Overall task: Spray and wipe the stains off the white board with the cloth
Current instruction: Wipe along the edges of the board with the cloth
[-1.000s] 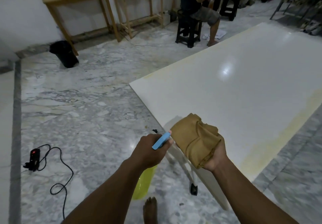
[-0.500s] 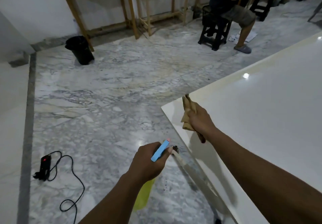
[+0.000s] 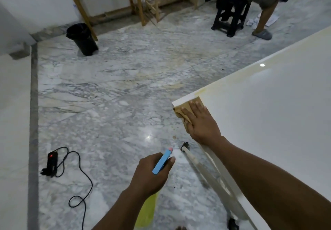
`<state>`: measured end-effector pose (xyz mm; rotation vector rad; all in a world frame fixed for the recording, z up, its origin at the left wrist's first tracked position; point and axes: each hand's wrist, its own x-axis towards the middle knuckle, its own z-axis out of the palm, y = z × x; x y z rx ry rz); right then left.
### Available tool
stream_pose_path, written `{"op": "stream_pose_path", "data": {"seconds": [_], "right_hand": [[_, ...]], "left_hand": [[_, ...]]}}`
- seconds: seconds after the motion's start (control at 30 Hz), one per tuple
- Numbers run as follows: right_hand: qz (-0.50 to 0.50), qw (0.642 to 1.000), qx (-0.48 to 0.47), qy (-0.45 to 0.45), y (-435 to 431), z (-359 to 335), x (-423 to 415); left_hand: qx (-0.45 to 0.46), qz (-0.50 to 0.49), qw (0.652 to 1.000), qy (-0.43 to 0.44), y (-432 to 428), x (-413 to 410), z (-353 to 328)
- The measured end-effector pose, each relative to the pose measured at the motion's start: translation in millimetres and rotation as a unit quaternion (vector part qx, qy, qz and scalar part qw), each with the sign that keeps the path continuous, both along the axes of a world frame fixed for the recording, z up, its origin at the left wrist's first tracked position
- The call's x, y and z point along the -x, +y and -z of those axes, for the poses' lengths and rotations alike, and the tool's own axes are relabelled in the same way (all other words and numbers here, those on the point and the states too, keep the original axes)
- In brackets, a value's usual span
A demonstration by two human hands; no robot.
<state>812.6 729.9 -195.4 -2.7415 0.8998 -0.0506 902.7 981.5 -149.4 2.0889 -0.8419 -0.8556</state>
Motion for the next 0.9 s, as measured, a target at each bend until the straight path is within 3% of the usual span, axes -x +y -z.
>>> {"op": "stream_pose_path", "data": {"seconds": [0.4,0.57,0.9], "right_hand": [[0.0,1.0,0.026,0.004,101,4,195],[0.002,0.999,0.05,0.004,166,0,323],[0.045,0.996,-0.059,-0.051,286,0,530]], "left_hand": [[-0.023,0.062,0.998,-0.018,10,101,-19],[-0.028,0.098,0.994,-0.035,31,180,-39],[-0.049,0.098,0.994,0.001,115,336,-89]]}}
